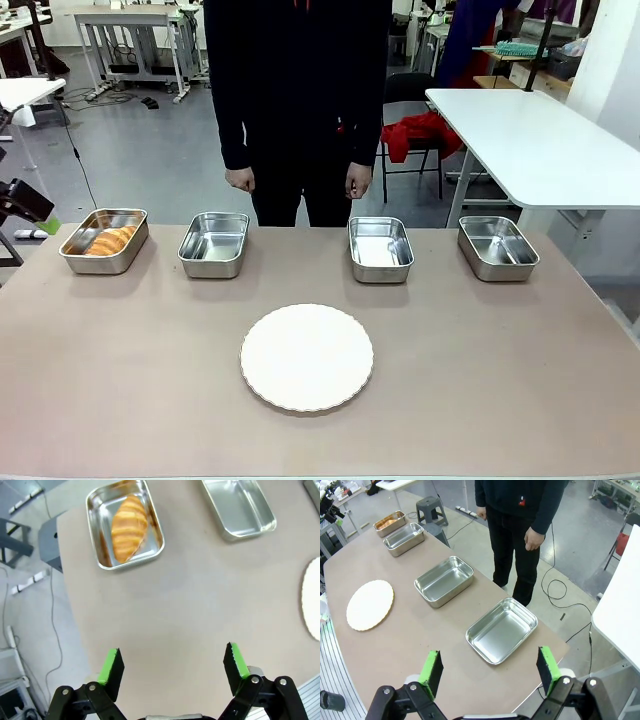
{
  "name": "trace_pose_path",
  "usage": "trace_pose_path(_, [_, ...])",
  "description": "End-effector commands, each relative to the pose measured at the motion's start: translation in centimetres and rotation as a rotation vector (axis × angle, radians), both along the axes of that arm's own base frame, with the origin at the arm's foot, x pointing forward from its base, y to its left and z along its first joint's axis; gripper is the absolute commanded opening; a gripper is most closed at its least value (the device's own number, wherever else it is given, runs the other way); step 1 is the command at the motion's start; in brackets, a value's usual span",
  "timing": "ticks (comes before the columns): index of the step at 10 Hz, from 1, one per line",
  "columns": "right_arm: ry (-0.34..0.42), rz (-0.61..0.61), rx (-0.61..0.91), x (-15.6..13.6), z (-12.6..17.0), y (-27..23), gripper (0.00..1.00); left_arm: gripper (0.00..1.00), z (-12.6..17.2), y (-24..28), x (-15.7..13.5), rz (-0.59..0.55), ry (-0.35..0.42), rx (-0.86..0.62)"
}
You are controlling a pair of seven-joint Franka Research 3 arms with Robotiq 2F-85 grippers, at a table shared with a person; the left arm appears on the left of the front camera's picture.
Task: Place the bread in the container.
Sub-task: Place the Butter Roll into the Airtight Container indicated by the human.
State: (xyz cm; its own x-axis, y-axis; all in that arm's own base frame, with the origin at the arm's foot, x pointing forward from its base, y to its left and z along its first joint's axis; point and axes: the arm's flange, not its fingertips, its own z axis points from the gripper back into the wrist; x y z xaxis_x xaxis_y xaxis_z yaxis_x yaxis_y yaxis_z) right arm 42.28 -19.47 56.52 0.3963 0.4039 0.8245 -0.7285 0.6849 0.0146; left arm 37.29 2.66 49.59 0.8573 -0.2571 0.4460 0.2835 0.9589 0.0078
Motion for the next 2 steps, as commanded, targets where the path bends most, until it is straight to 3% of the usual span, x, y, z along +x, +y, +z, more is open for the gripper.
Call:
trace_pose_path(1, [-0.004, 0.001, 0.000, -0.03, 0.15, 0.12, 0.98, 1.00, 0.07, -0.23, 0.18, -0.015, -0.014, -0.003])
trace_pose_path(2, [-0.004, 0.001, 0.000, -0.03, 0.15, 0.12, 0.98, 1.00, 0.07, -0.23, 0.18, -0.015, -0.014, -0.003])
